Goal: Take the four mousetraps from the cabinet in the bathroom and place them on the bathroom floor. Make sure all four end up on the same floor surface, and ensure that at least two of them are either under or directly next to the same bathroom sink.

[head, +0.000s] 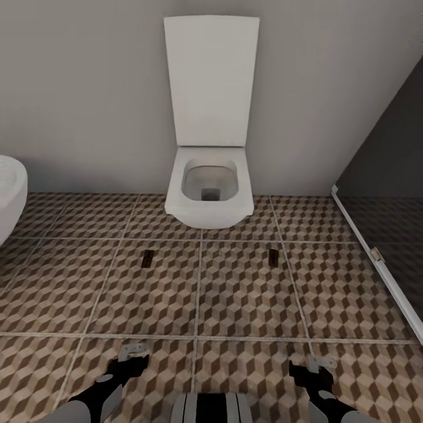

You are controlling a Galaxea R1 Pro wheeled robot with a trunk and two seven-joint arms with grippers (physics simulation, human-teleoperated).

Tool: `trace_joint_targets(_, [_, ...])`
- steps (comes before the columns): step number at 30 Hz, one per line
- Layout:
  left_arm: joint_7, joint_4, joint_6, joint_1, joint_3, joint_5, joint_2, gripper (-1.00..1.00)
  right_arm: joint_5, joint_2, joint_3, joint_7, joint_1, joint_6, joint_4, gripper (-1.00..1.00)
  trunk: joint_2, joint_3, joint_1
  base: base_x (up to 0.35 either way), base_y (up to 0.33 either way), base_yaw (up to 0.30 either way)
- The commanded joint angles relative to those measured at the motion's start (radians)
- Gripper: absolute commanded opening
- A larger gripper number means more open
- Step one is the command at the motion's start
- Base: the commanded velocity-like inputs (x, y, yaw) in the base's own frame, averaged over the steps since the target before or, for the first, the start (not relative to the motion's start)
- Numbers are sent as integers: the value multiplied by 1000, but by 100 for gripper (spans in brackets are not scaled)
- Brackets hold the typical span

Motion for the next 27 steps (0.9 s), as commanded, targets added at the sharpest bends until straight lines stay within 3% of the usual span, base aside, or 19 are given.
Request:
trace_joint_targets(1, [-1, 1, -4, -1, 7, -3, 0, 100, -3, 1, -5, 2, 0, -5, 1, 100, 0, 3, -1, 0, 0, 0])
trace_joint_targets(27, [-1, 4, -4, -1, 8, -2, 1, 100, 20, 4, -4, 4, 1, -3, 1, 100, 6, 104, -12, 0, 0, 0])
